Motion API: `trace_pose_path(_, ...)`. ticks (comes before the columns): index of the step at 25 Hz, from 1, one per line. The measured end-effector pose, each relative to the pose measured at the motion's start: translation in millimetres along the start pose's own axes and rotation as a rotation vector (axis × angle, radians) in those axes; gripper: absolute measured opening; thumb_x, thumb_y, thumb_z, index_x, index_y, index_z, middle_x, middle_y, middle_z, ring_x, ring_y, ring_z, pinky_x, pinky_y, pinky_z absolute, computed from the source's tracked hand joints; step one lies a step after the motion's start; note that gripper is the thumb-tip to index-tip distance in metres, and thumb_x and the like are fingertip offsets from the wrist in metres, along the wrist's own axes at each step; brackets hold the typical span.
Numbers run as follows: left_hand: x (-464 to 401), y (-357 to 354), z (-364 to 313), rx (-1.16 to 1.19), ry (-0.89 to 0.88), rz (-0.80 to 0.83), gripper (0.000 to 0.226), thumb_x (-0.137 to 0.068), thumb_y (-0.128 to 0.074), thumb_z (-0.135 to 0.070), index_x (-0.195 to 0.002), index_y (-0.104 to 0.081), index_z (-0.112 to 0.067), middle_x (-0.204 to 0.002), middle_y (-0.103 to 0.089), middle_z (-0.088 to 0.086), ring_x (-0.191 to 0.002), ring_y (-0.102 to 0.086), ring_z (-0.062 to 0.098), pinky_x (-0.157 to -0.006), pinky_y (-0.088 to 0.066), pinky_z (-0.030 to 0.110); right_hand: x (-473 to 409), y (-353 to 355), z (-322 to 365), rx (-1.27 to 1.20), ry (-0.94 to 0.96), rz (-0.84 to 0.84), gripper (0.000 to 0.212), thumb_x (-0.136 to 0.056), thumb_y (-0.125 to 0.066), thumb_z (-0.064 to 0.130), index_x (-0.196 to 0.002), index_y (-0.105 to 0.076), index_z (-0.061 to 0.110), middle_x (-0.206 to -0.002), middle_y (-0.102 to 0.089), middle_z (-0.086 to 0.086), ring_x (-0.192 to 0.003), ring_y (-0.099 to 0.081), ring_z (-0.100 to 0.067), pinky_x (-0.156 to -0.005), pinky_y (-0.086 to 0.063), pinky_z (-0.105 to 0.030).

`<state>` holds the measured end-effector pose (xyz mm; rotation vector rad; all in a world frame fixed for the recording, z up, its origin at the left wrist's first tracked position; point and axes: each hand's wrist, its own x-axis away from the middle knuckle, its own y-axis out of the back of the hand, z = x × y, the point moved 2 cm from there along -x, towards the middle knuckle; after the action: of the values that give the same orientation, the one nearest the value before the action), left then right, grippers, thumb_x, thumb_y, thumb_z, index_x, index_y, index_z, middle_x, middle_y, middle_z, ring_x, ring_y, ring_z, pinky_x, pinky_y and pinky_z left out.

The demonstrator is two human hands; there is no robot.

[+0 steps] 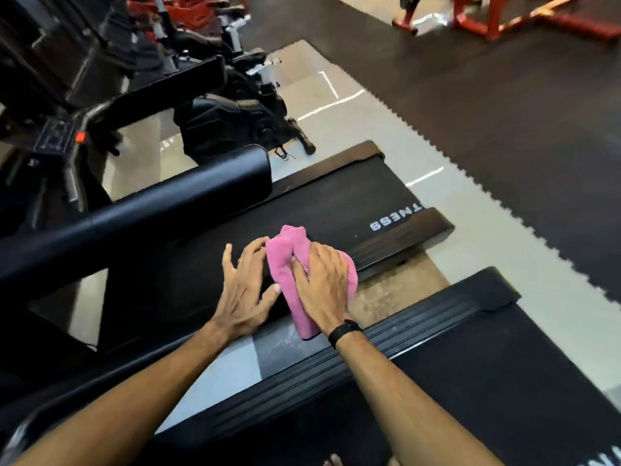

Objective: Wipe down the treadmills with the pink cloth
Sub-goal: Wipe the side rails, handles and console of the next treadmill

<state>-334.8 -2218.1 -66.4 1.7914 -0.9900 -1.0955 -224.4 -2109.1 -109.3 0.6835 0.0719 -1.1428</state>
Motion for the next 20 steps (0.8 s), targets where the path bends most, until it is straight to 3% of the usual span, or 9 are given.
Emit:
trace_pose_path(5, 10, 10, 6, 0.212, 0.348, -0.352, 0.049, -0.086, -0.039, -0.038, -0.124, -0.052, -0.009, -0.137, -0.049, 0.007, -0.127, -0.048, 0.021, -0.116, -0.011, 0.06, 8, 1, 10, 0.394, 0.235, 0.33, 0.04, -0.096, -0.039, 0.04, -0.108, -0.062, 0.011, -0.114, -0.063, -0.008, -0.109, -0.055, -0.032, -0.099, -0.043, -0.057)
trace_pose_path(9, 28, 11, 8, 0.18, 0.483, -0.353, 0.048, -0.095, -0.03, -0.046, -0.12, -0.055, -0.015, -0.129, -0.051, 0.001, -0.122, -0.052, 0.02, -0.117, -0.008, 0.061, 13, 10, 11, 0.434, 0.429, 0.502, 0.051, -0.1, -0.034, 0.048, -0.129, -0.057, 0.013, -0.131, -0.058, -0.007, -0.126, -0.051, -0.032, -0.11, -0.033, -0.056)
trace_pose_path(13, 59, 22, 18, 0.102, 0.509, -0.349, 0.049, -0.096, -0.029, -0.048, -0.119, -0.057, -0.014, -0.127, -0.05, 0.002, -0.116, -0.056, 0.021, -0.118, -0.003, 0.059, 18, 12, 22, 0.547, 0.76, 0.637, 0.052, -0.095, -0.042, 0.042, -0.141, -0.042, 0.018, -0.138, -0.056, -0.009, -0.125, -0.053, -0.035, -0.109, -0.024, -0.053)
trace_pose_path(16, 74, 29, 17, 0.052, 0.52, -0.373, 0.048, -0.095, -0.034, -0.048, -0.12, -0.057, -0.014, -0.129, -0.05, 0.002, -0.116, -0.056, 0.019, -0.12, 0.002, 0.055, 21, 3, 34, 0.573, 0.898, 0.758, 0.061, -0.092, -0.043, 0.042, -0.149, -0.038, 0.021, -0.145, -0.049, -0.007, -0.13, -0.046, -0.033, -0.109, -0.027, -0.054)
trace_pose_path(20, 90, 32, 8, -0.005, 0.634, -0.418, 0.055, -0.094, -0.033, -0.053, -0.123, -0.058, -0.013, -0.132, -0.05, 0.005, -0.116, -0.058, 0.02, -0.121, 0.006, 0.053, 6, -4, 37, 0.528, 1.007, 0.899, 0.057, -0.095, -0.039, 0.046, -0.146, -0.04, 0.021, -0.147, -0.049, -0.008, -0.131, -0.048, -0.032, -0.104, -0.041, -0.053)
